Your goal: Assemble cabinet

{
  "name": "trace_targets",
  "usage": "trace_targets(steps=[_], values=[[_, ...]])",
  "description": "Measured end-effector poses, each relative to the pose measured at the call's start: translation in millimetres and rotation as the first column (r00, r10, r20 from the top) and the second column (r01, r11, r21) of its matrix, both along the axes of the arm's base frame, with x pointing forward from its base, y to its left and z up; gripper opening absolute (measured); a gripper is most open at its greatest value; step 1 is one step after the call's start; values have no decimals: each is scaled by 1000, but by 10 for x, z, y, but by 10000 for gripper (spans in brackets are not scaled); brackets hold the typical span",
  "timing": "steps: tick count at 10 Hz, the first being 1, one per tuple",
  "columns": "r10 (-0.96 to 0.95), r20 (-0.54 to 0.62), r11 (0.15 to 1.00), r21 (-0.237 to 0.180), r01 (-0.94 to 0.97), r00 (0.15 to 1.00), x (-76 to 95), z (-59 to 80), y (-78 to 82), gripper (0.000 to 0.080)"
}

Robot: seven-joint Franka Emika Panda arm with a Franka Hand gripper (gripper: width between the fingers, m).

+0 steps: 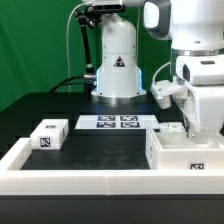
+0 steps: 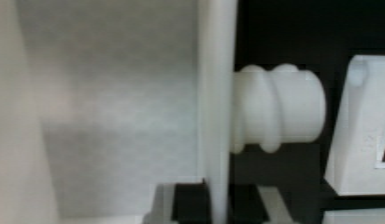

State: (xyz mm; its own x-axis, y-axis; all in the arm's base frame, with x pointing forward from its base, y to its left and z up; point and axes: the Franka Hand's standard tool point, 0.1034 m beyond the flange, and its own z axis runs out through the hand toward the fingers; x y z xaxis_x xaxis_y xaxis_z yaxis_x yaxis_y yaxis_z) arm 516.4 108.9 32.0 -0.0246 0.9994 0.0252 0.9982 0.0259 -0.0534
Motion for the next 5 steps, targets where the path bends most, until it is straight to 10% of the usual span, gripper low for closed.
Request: trace_targets(steps=[2,5], values=[[-1,0,1000,0,1,1000,-3,-1,-4,37],[-2,-1,1000,-1,2,1000,-5,-6,-16,271]])
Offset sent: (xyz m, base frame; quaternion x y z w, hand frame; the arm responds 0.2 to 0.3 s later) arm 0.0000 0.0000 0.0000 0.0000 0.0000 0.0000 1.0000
